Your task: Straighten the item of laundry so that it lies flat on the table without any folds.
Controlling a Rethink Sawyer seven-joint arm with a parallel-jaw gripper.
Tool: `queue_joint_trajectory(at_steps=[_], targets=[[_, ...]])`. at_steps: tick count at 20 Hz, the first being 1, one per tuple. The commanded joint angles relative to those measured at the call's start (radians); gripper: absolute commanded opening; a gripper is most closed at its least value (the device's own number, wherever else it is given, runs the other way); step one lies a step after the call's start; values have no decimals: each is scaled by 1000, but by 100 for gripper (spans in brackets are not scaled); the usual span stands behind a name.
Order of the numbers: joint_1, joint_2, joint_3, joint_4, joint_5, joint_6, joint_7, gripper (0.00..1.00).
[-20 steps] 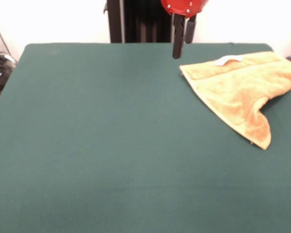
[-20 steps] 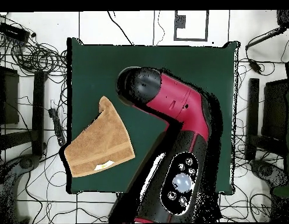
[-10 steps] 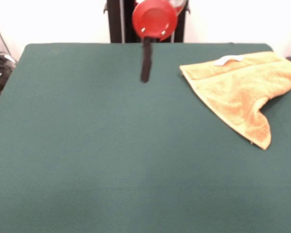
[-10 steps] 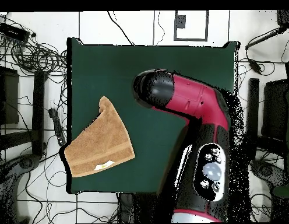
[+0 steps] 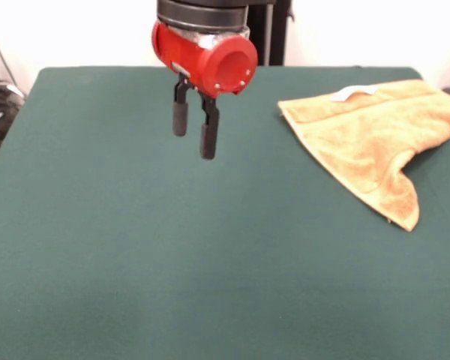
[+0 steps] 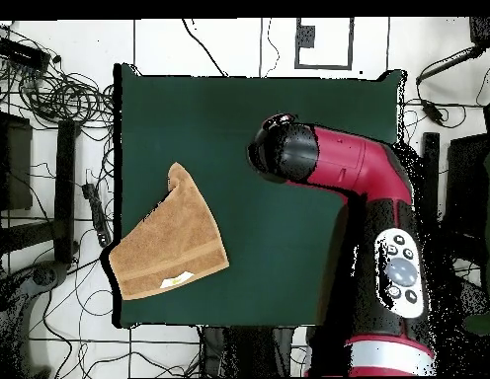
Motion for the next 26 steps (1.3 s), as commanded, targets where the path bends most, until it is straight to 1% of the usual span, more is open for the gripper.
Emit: queue_joint_trajectory(at_steps=[1, 5, 7, 9, 10, 11, 15, 18, 21, 26], targets=[[65, 2, 160, 159, -29, 3, -114, 100], [116, -25, 116, 170, 14, 43, 8, 100], [150, -37, 83, 176, 47, 63, 95, 100], [194, -49, 42, 187, 98, 89, 216, 100], [213, -53, 21, 189, 117, 101, 261, 100], [233, -57, -2, 183, 125, 121, 282, 100], [258, -77, -28, 198, 167, 135, 274, 100], [259, -73, -28, 237, 205, 95, 264, 100], [252, -51, -28, 278, 238, 31, 255, 100], [239, -23, -56, 301, 235, 4, 206, 100]])
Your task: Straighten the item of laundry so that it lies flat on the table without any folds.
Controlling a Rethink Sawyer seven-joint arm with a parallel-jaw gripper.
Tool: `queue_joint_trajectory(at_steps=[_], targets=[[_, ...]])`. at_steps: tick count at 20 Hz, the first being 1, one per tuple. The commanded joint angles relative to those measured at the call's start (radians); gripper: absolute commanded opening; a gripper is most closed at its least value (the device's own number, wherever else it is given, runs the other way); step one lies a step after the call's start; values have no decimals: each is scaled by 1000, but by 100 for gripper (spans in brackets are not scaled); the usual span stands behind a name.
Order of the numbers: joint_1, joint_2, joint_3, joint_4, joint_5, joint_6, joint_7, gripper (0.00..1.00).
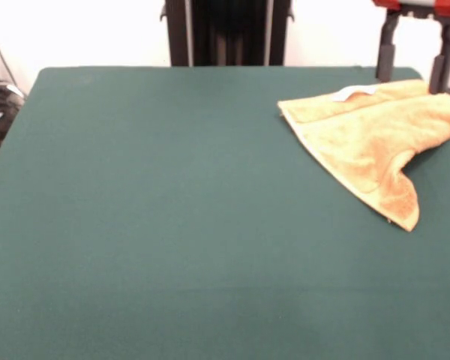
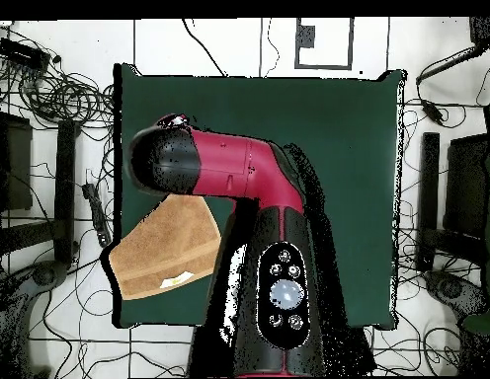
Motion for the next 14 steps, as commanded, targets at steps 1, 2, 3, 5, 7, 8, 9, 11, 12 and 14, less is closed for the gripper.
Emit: queue_joint_trajectory(at_steps=[1, 2, 3, 5, 7, 8, 9, 11, 12, 14], targets=[[-10, 82, -31, 214, 31, -12, 200, 100], [-16, 82, -31, 220, 29, -20, 190, 100], [-24, 83, -27, 228, 28, -29, 177, 100], [-27, 80, -31, 244, 29, -40, 175, 100], [-18, 77, -41, 260, 37, -46, 197, 100], [-8, 71, -47, 268, 48, -41, 216, 100], [2, 67, -53, 275, 56, -39, 231, 100], [15, 53, -53, 298, 86, -36, 260, 100], [28, 46, -66, 304, 90, -28, 274, 100], [47, 13, -89, 329, 98, -3, 279, 100]])
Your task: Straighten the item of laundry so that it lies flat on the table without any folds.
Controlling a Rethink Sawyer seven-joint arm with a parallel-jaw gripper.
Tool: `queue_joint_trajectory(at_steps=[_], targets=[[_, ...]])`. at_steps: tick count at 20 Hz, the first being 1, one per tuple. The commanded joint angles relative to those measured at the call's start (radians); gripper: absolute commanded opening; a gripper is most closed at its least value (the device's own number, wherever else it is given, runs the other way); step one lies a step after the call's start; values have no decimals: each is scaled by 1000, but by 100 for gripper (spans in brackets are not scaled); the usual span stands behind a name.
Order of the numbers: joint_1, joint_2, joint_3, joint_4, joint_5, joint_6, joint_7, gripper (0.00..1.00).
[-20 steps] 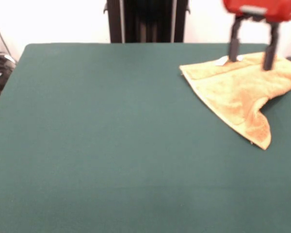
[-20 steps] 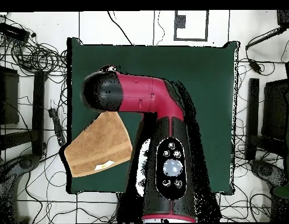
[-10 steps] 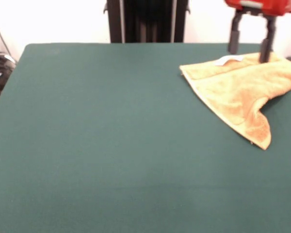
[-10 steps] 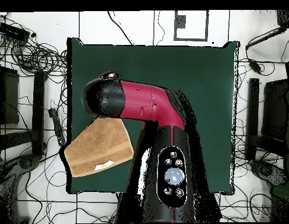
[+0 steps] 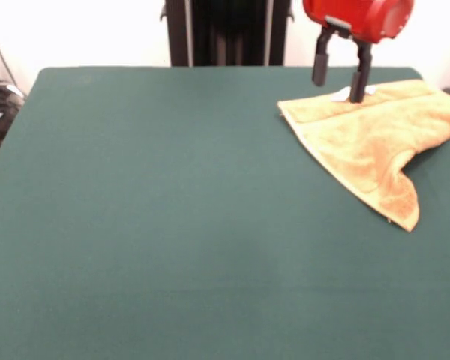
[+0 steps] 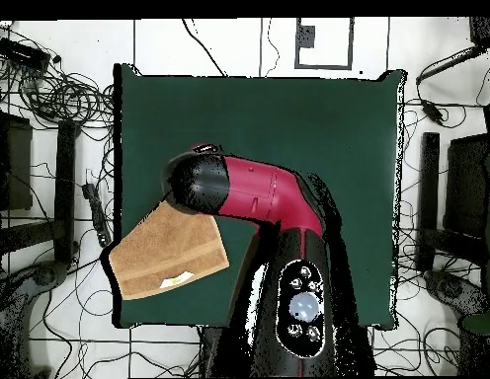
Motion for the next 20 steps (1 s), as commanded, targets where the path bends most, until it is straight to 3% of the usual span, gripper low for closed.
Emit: queue_joint_trajectory(at_steps=[1, 12, 15, 20], targets=[[71, -19, -38, 222, 77, 20, 283, 100], [107, -244, -128, 371, 93, 70, 200, 100], [77, -243, -124, 414, 86, -3, 155, 100], [5, -150, -42, 458, 114, -175, 131, 100]])
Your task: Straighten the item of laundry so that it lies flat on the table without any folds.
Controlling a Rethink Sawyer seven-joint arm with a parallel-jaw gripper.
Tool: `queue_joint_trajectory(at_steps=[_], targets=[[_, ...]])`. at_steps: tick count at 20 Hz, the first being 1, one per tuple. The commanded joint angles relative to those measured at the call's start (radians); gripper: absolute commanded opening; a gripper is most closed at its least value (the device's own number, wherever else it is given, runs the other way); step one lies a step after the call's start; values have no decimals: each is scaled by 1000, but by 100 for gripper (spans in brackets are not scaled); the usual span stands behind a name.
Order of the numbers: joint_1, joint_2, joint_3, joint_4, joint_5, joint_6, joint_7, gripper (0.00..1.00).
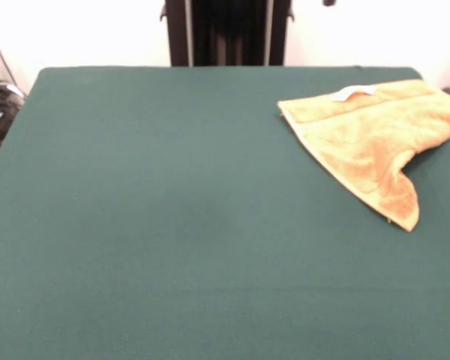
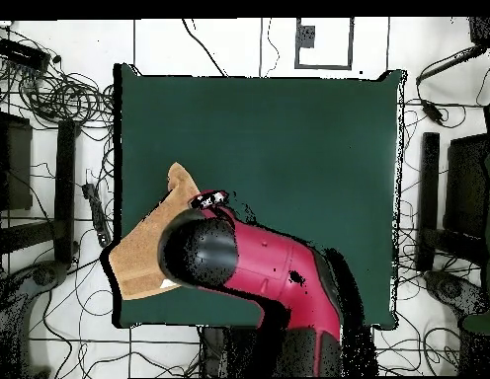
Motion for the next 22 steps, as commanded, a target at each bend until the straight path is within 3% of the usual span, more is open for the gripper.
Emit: queue_joint_trajectory(at_steps=[1, 11, 18, 22], targets=[[-50, 100, 90, 207, 53, -184, 139, 100], [-94, 222, 139, 231, 60, -360, 168, 100], [-65, 237, 121, 223, 73, -365, 184, 100], [-109, 229, 187, 249, 92, -391, 169, 100]])
